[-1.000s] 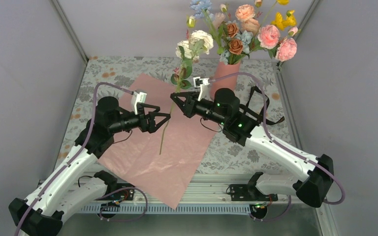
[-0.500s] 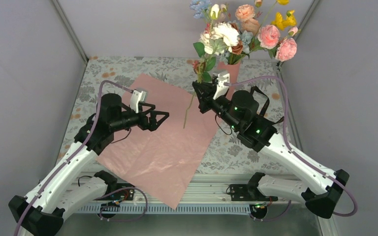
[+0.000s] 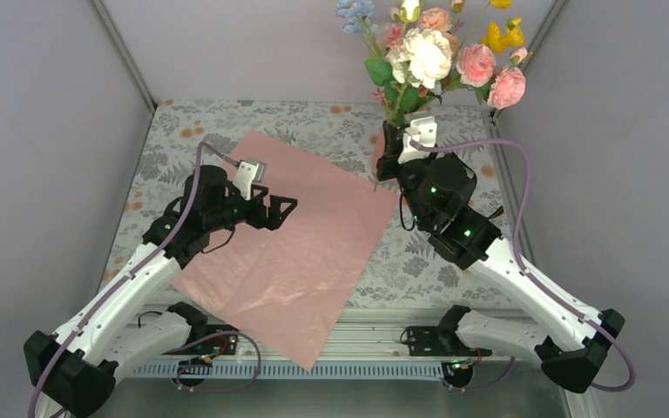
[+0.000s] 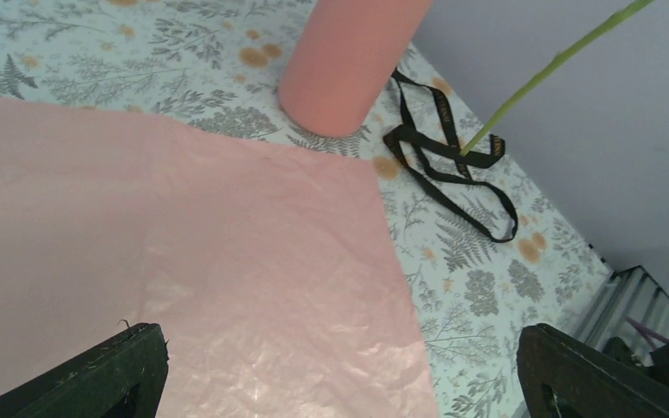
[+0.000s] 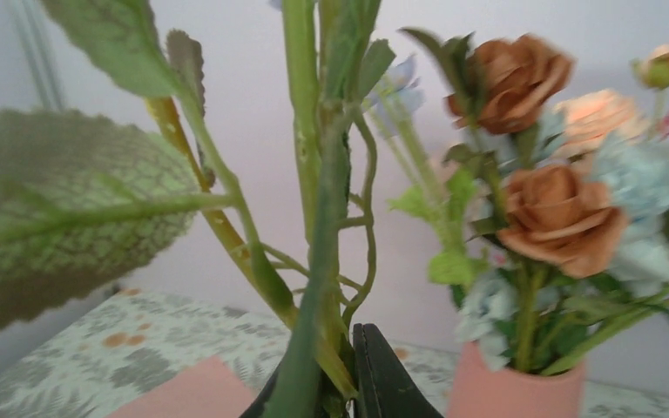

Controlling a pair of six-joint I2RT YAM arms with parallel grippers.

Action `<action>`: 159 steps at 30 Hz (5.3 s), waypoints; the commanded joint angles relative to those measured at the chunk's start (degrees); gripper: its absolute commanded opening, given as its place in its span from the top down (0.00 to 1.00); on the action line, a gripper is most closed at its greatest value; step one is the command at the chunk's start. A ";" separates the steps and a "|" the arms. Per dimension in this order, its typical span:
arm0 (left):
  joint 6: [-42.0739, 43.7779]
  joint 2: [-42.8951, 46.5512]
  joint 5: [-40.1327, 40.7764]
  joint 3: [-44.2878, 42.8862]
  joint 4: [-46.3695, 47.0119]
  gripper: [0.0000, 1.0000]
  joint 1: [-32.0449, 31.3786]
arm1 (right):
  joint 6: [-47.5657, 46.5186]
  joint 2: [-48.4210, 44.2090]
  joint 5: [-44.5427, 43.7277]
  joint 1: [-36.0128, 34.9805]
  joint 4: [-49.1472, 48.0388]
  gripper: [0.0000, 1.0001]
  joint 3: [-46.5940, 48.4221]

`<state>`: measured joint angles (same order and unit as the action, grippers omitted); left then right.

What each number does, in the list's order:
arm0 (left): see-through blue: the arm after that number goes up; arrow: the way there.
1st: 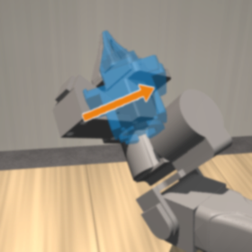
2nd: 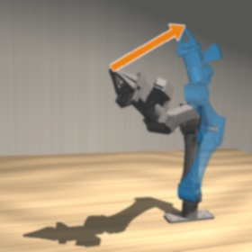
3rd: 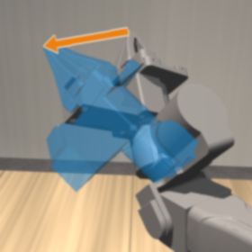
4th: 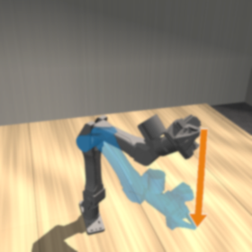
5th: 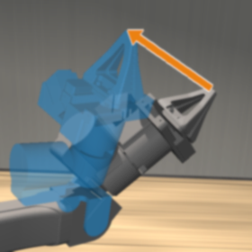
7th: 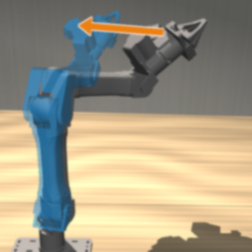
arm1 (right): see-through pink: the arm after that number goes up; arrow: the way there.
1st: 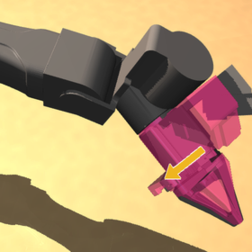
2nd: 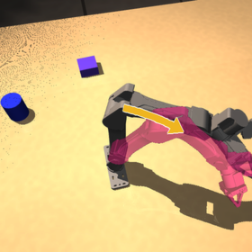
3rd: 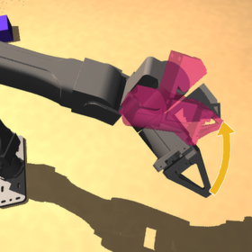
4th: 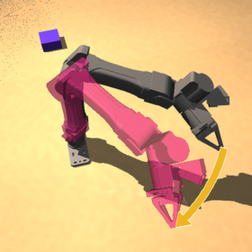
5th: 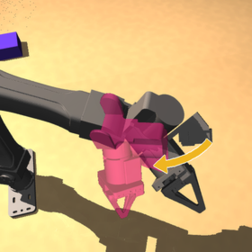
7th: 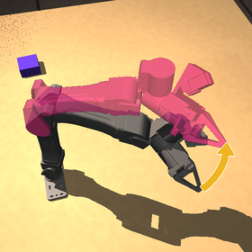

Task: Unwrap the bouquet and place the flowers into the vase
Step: Insert the fake flower into the vase.

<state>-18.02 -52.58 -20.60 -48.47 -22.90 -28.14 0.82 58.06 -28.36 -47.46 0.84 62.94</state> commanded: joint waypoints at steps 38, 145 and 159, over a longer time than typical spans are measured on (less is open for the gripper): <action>5.26 5.14 -2.94 0.79 -3.92 0.00 -0.14 | -7.97 12.16 18.49 27.49 -27.70 0.96 10.71; 1.69 5.42 1.60 -4.22 -6.55 0.00 -0.08 | 17.67 -3.10 36.70 31.55 24.24 0.00 -2.62; -4.44 6.01 18.34 -12.93 -12.01 0.00 -0.08 | 23.13 -16.84 45.72 31.50 35.50 0.00 -4.49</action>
<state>-20.29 -47.33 -10.13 -57.04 -32.01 -28.14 22.09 43.86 14.39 -16.05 32.67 55.70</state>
